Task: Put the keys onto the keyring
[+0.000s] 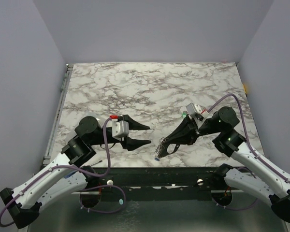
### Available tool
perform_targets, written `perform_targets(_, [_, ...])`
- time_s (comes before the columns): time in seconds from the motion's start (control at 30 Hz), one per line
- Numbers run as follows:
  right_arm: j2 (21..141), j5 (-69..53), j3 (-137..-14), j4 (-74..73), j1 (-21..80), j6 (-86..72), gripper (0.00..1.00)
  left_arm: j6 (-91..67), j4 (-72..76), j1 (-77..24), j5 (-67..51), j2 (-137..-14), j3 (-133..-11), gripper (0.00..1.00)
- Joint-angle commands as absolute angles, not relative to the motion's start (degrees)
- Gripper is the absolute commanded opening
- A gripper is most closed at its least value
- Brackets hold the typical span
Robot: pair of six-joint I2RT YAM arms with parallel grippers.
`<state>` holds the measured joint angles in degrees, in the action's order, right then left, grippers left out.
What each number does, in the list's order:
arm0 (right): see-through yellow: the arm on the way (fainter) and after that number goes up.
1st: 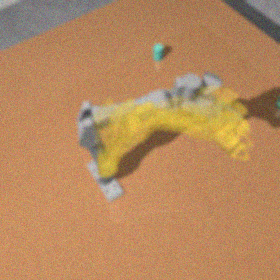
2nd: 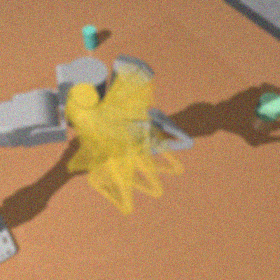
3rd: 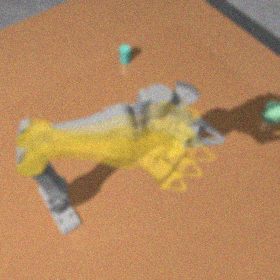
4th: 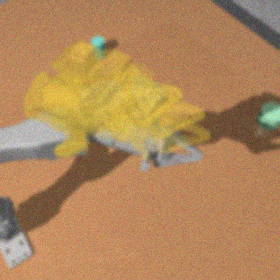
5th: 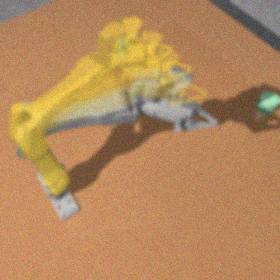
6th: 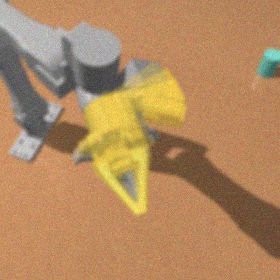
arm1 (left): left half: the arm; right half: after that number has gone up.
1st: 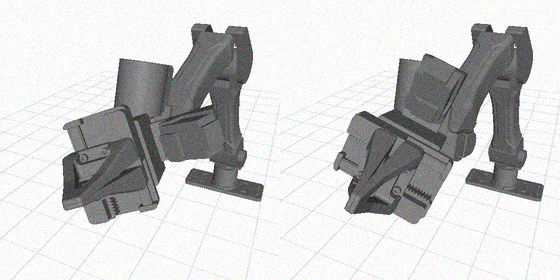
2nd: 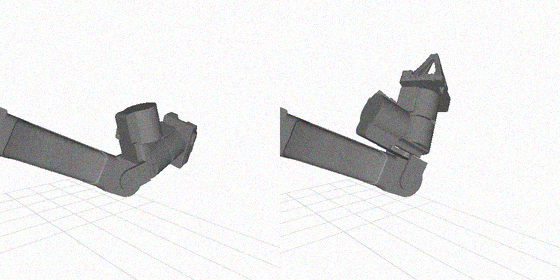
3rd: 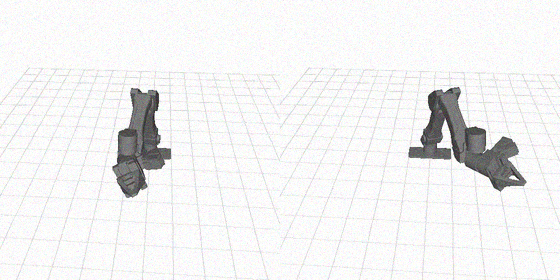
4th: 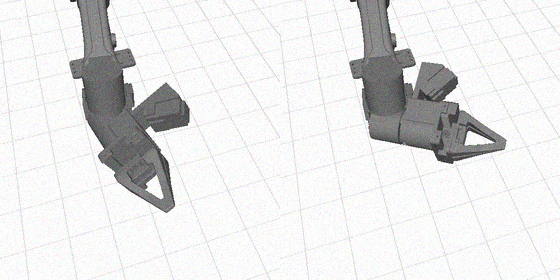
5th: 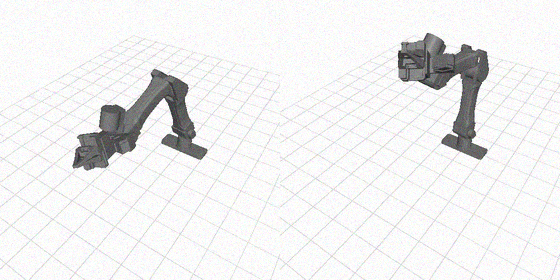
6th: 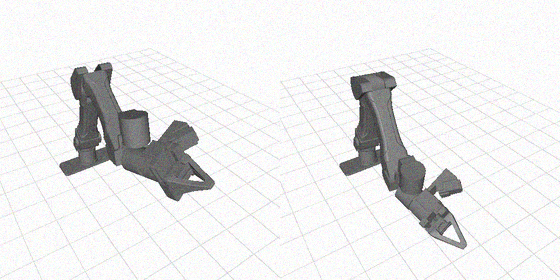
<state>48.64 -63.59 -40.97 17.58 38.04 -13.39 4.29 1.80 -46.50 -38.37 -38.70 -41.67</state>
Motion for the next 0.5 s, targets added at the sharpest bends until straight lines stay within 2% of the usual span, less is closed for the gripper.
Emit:
perform_targets(0.0, [47.84, -69.43, -41.68, 21.47, 38.23, -17.51, 0.01, 5.97, 1.16, -46.49, -42.30, -41.37, -42.60, 0.53])
perform_targets(0.23, [48.37, -76.16, -40.16, 29.06, 38.23, -25.08, 0.01, 1.66, 8.05, -46.66, -49.17, -45.22, -42.75, 0.50])
perform_targets(0.47, [50.47, -77.67, -41.95, 27.14, 38.19, -25.11, 0.01, 0.27, 13.07, -47.85, -51.69, -46.63, -40.81, 0.47])
